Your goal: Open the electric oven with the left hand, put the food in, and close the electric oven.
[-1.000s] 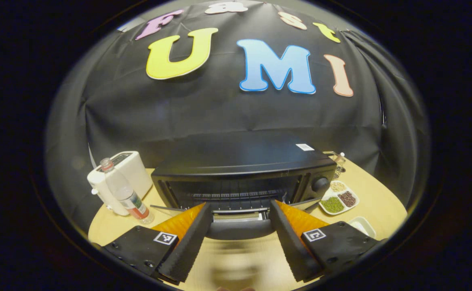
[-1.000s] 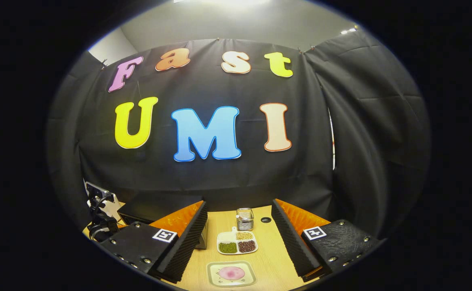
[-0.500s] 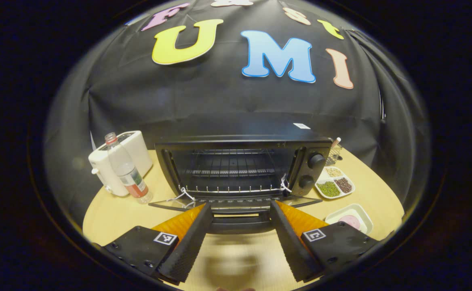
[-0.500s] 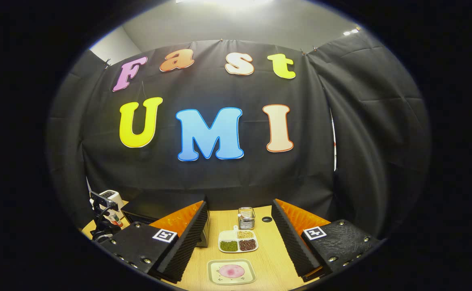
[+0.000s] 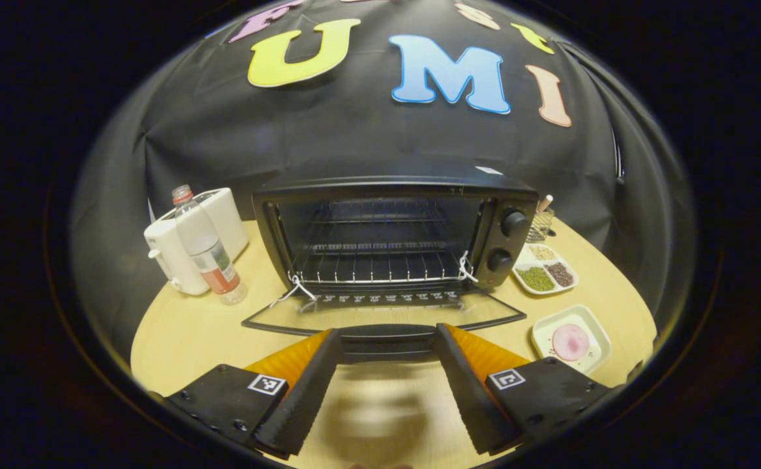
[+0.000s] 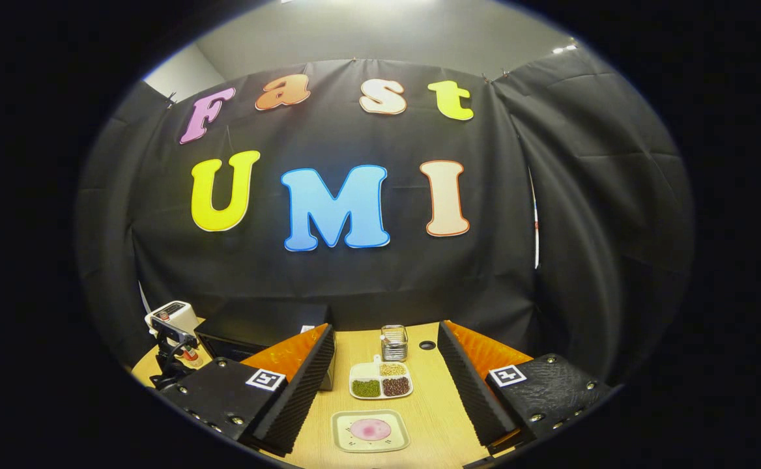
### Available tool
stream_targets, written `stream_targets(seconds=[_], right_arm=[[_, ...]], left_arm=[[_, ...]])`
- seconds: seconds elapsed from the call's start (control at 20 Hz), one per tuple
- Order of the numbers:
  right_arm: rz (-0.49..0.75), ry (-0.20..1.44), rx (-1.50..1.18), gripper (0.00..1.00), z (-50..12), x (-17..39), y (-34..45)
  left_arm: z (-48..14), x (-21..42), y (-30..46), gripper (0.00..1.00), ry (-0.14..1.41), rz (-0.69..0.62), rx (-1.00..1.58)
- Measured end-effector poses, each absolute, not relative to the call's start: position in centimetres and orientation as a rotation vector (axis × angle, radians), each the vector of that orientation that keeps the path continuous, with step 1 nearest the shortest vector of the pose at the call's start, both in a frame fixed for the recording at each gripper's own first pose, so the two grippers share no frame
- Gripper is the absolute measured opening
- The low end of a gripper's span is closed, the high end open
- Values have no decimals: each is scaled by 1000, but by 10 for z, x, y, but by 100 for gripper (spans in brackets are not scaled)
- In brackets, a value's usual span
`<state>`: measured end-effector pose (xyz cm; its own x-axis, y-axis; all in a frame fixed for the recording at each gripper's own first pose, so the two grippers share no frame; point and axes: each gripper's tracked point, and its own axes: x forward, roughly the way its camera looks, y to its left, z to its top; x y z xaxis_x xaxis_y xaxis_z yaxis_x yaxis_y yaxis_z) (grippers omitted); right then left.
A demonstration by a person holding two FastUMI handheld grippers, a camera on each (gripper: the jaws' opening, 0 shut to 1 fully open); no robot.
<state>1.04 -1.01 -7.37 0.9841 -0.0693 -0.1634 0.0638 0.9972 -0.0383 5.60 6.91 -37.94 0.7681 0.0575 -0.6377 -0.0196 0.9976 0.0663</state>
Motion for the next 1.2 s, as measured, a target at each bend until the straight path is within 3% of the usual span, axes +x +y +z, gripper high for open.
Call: stream_targets(seconds=[0.4,0.55,0.75,0.9,1.2], right_arm=[[-37,234,-54,98,-96,8,-12],[-12,278,-36,98,-109,7,-11],[60,449,-29,98,-152,16,-28],[96,578,24,98,-187,24,-42],[150,866,91,98,-266,24,-55]], left_arm=[[-422,43,76,100,774,43,67],[-406,46,80,100,742,53,69],[-318,61,76,97,563,60,61],[-230,67,69,100,398,72,38],[-78,44,67,100,121,95,-55]])
